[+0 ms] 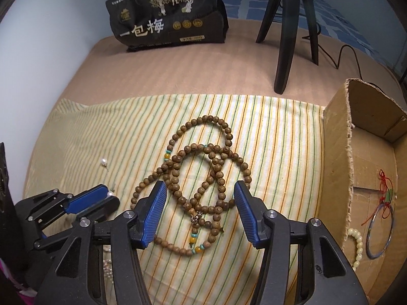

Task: Organize jewelry
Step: 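Close the left tool on a pearl stud earring while the right tool approaches the wooden bead mala, then close the right tool on the brown wooden bead mala and lift it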

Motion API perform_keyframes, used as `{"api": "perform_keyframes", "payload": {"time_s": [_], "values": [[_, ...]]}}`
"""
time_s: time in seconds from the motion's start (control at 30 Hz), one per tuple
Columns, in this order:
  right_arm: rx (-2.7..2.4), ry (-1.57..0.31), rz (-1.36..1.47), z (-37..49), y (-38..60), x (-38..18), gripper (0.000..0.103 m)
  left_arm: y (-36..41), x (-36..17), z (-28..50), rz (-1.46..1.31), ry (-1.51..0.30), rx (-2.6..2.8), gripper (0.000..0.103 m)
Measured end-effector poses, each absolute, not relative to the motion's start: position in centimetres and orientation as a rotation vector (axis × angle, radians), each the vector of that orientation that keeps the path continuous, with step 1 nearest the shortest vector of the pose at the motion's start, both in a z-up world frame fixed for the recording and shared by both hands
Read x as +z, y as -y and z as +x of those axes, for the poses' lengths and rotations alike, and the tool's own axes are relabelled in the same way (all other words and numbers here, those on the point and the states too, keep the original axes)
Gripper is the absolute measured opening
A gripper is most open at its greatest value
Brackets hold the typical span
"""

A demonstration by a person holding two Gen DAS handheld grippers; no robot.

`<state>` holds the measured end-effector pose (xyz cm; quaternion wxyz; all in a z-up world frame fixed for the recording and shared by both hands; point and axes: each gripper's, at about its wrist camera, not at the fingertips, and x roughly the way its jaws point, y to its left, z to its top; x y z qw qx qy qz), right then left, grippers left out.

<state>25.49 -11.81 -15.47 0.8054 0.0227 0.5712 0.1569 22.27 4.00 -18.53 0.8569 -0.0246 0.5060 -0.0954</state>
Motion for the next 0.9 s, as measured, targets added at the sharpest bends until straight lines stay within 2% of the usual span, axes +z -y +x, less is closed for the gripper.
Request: {"api": "perform_keyframes", "payload": {"time_s": [0.13,0.67,0.7,0.77,0.83,0.87,0.9], "values": [[0.345,-1.238,0.026,25.5,11.1,-15.9,0.054,-4.2,-18.7,22.4,-0.054,-1.064,-0.197,0.007],[0.292,-1.217,-0.113,25.9,9.2,-17.7,0.054,-4.1,-18.7,22.3,-0.039,-1.057,-0.193,0.006],[0.29,-1.21,-0.123,25.9,9.2,-17.7,0.052,-4.1,-18.7,22.3,-0.039,-1.057,-0.193,0.006],[0.297,-1.198,-0.132,25.5,9.4,-17.4,0.031,-4.1,-18.6,22.3,-0.038,-1.056,-0.191,0.007],[0.3,-1.194,-0.125,25.4,9.6,-17.2,0.015,-4.2,-18.5,22.3,-0.039,-1.056,-0.189,0.006],[0.298,-1.19,-0.127,25.3,9.7,-17.2,0.011,-4.2,-18.4,22.2,-0.039,-1.056,-0.188,0.006],[0.3,-1.188,-0.127,25.2,9.7,-17.1,0.011,-4.2,-18.4,22.2,-0.039,-1.056,-0.186,0.006]]}}
